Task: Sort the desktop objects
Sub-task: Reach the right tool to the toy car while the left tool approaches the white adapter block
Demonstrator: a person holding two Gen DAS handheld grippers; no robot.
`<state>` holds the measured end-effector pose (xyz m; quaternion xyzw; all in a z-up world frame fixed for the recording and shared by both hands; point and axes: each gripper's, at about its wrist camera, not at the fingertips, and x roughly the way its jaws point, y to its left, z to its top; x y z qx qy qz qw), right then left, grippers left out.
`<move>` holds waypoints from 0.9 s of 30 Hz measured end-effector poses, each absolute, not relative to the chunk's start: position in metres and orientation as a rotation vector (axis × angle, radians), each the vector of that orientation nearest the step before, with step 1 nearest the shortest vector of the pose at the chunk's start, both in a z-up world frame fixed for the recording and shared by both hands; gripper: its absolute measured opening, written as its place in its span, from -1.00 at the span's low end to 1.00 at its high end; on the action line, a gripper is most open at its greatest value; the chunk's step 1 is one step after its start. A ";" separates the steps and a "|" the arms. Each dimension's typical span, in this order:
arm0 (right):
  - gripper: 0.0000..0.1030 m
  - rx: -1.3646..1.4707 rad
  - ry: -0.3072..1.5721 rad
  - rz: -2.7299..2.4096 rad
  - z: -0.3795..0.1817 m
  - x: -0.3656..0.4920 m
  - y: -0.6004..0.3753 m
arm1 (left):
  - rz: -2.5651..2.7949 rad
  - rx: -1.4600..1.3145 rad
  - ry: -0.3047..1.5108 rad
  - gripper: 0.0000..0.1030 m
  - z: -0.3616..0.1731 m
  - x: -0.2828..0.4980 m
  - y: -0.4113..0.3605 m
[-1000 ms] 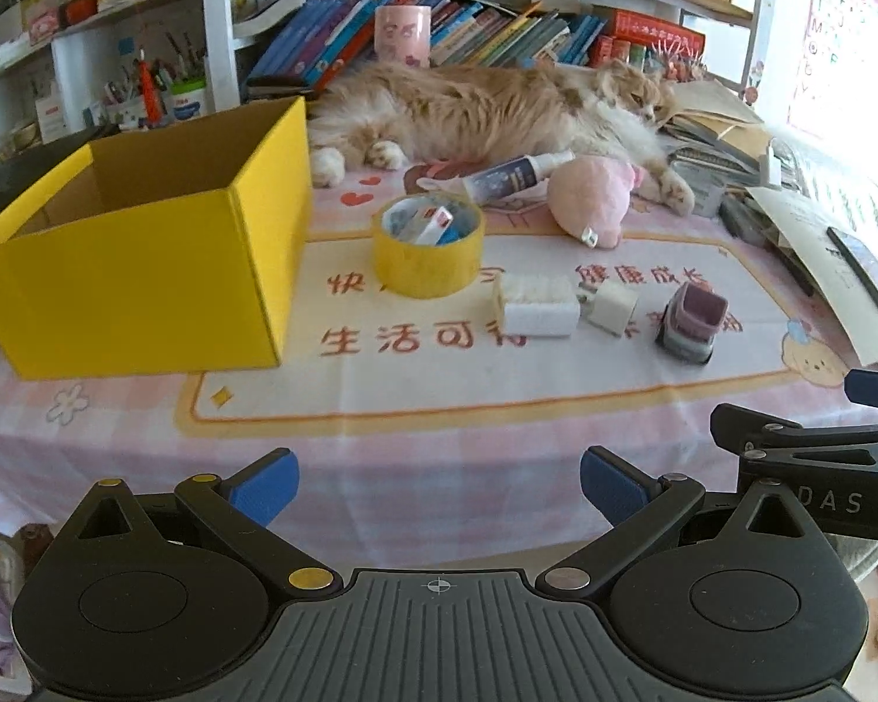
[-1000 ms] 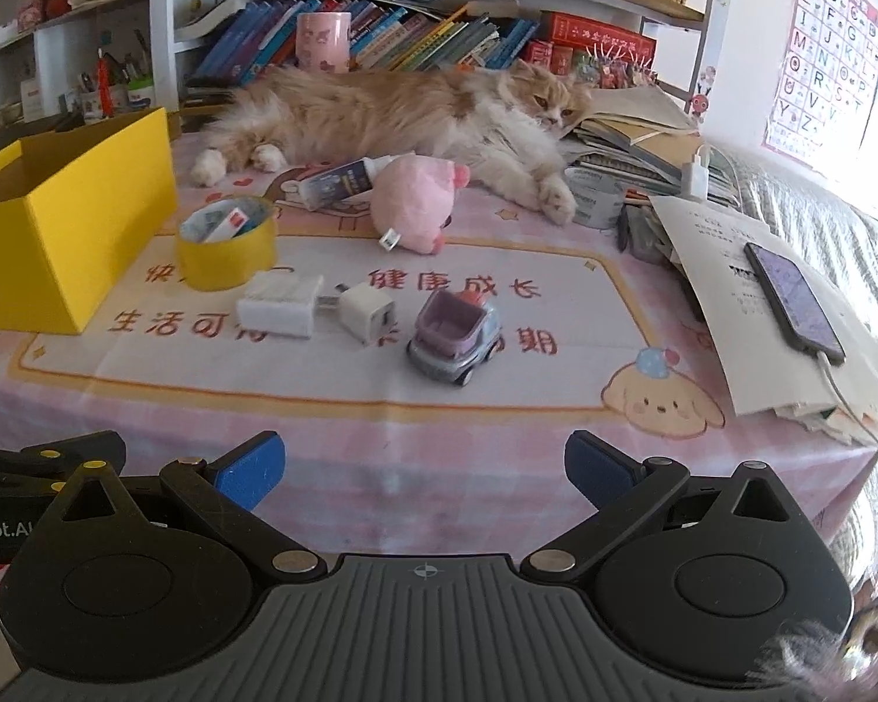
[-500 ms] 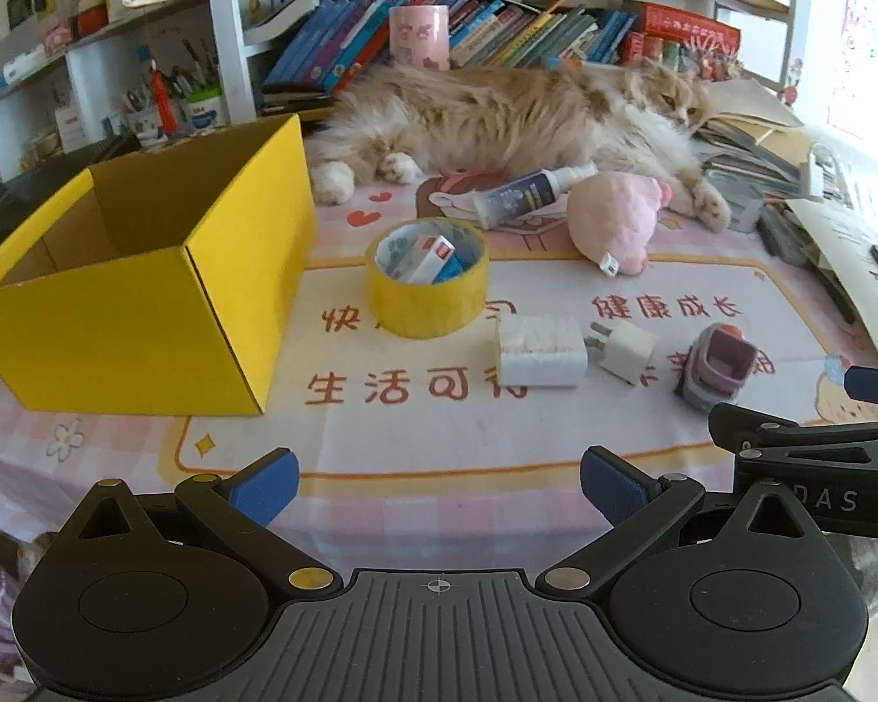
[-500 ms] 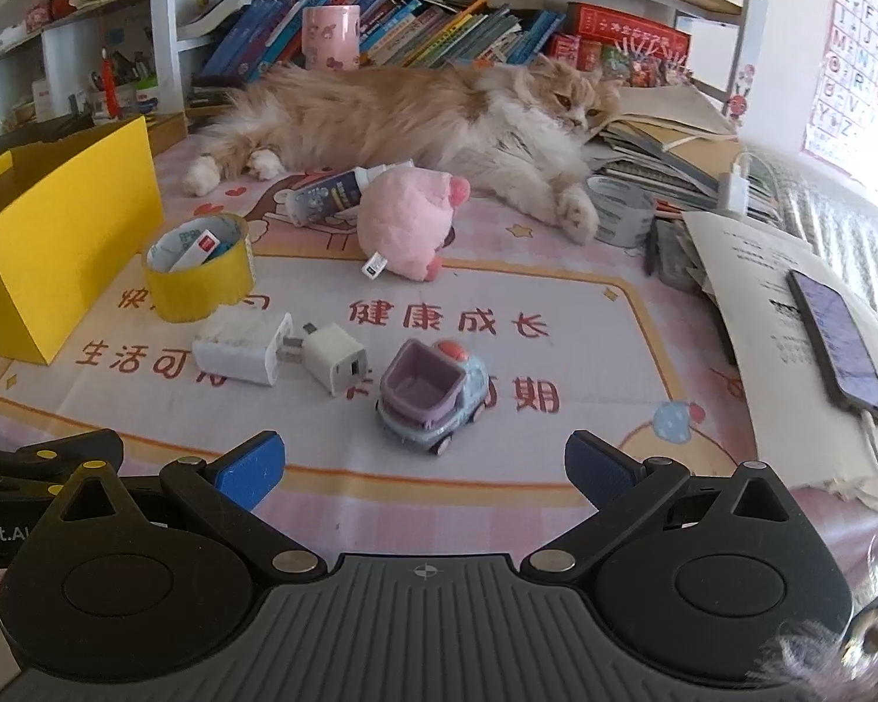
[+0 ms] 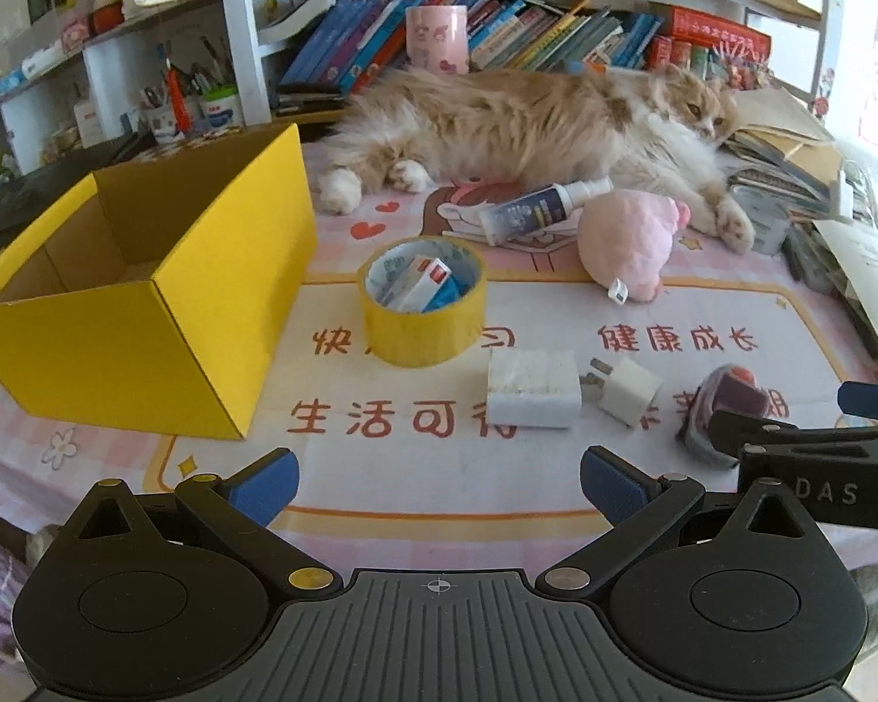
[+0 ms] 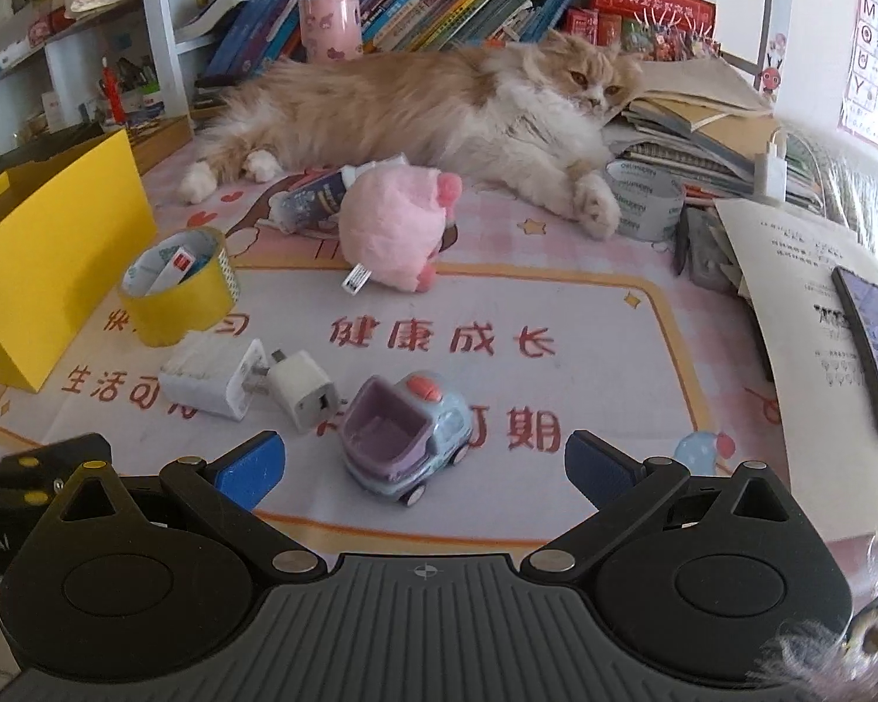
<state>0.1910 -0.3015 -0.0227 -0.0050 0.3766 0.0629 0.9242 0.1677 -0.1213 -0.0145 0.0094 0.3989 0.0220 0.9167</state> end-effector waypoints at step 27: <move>0.16 -0.113 0.883 0.317 -0.055 0.245 -0.308 | 0.029 -0.020 0.912 0.86 -0.041 0.227 -0.143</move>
